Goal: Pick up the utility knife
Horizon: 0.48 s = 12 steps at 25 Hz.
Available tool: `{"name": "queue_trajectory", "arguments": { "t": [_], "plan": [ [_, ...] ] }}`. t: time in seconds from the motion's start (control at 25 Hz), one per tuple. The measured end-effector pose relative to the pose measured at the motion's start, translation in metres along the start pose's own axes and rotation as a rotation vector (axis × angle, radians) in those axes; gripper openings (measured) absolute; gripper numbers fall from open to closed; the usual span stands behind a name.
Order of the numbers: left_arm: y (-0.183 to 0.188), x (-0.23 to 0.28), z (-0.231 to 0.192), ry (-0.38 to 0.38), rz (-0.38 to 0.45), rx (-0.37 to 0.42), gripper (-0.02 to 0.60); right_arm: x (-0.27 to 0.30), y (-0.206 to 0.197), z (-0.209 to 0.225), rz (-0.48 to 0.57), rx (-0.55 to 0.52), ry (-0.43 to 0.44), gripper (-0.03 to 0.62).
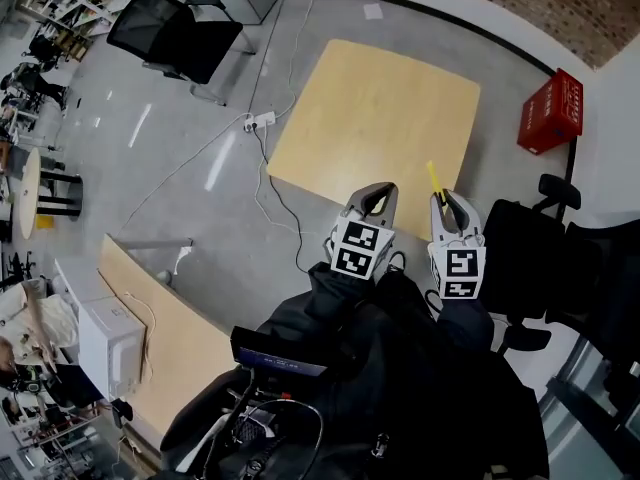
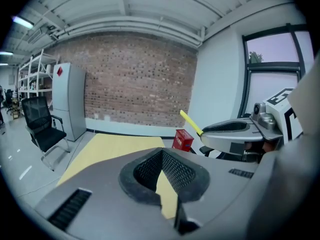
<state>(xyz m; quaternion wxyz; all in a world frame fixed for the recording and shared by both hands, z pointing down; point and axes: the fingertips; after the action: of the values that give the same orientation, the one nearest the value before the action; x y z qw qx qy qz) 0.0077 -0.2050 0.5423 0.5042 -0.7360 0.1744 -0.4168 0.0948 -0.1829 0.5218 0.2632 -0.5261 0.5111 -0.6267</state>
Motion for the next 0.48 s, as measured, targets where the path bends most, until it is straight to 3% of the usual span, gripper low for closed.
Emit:
{"name": "queue_trajectory", "arguments": {
  "t": [0.48],
  "plan": [
    [0.074, -0.03, 0.012, 0.011, 0.178, 0.063, 0.0, -0.04, 0.085, 0.011, 0.199, -0.008, -0.032, 0.069]
  ]
}}
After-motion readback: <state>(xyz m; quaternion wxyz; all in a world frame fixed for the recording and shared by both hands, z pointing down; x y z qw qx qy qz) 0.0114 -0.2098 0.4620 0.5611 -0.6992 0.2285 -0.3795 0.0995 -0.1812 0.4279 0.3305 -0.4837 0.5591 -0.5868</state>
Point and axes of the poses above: the fingertips, and each gripper's own axes: x forward along the fingers, z to its right, y out of its top, and after that the axes turned 1 degree about z, right-handed
